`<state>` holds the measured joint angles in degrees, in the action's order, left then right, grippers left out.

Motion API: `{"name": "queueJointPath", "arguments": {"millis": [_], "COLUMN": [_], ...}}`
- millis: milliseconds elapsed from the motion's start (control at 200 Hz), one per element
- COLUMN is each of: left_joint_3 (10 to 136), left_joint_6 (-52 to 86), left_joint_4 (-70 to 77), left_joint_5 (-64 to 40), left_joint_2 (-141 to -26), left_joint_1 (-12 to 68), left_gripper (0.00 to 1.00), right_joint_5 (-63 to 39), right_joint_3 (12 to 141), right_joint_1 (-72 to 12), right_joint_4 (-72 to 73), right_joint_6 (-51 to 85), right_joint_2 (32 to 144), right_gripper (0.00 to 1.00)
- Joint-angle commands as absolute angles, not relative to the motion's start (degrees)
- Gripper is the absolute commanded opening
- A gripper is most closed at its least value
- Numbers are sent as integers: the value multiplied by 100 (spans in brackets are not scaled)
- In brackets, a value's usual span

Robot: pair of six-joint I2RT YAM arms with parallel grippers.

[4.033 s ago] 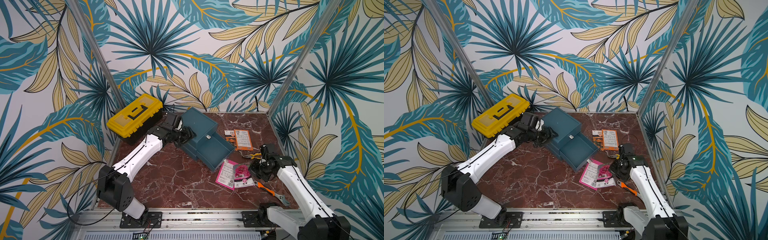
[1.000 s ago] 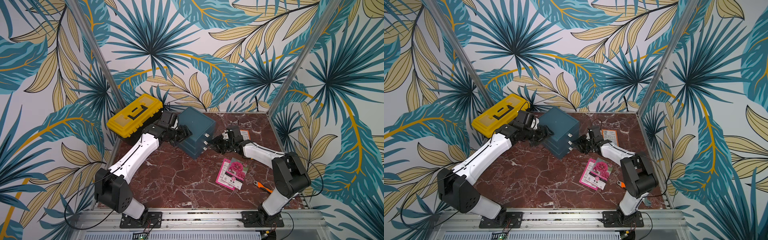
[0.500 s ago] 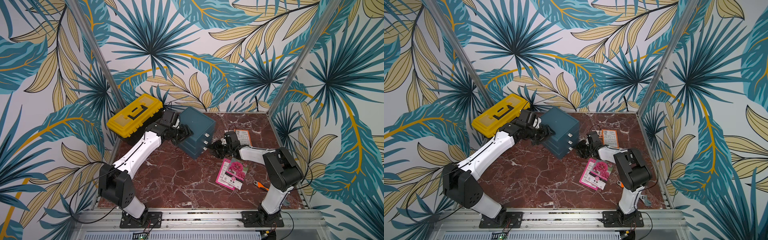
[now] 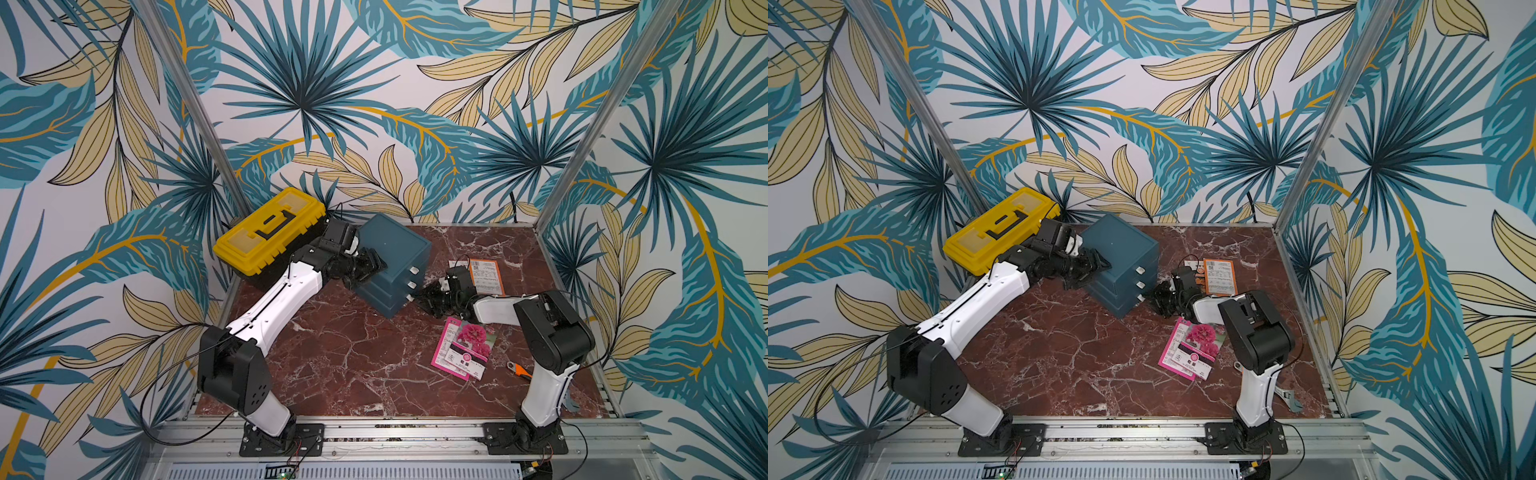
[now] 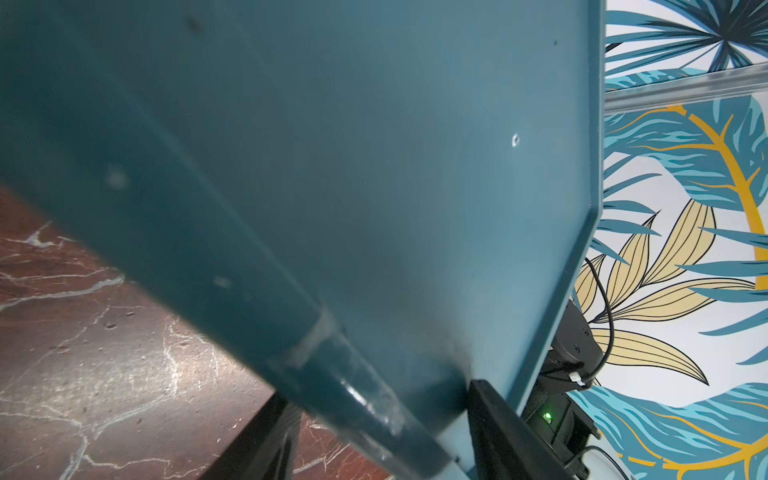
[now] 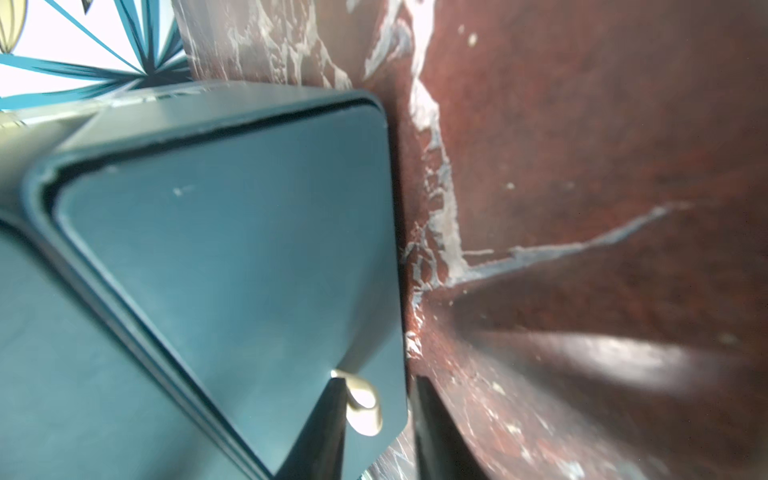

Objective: Take the seed bags out of the drawer
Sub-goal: Open the drawer in the storage box.

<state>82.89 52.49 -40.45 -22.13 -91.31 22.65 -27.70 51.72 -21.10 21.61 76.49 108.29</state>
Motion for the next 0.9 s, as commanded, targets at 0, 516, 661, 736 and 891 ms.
{"name": "queueJointPath", "arguments": {"millis": [0,516,661,736,891], "left_joint_3": [8472,8437,8400,8376,8355], "left_joint_6": [5265,5335,5341,5351,5344], "left_joint_4": [-4034,-3958,-3938,-3936,-3930], "left_joint_5": [-2206,-2176,-2159,-2162,-2163], "left_joint_2": [-9123,-9132,-9080,-9057,-9045], "left_joint_1": [2224,2231,2224,2224,2224], "left_gripper": [67,67,67,67,67], "right_joint_5": [-2775,-2901,-2883,-2882,-2922], "right_joint_3": [5046,4829,4739,4682,4482], "right_joint_1": [-2152,-2136,-2127,-2118,-2075], "right_joint_4": [2626,2378,2087,2005,1970], "right_joint_6": [7852,7744,7528,7479,7453], "right_joint_2": [11033,10779,10561,10474,10285], "right_gripper": [26,0,0,0,0]}}
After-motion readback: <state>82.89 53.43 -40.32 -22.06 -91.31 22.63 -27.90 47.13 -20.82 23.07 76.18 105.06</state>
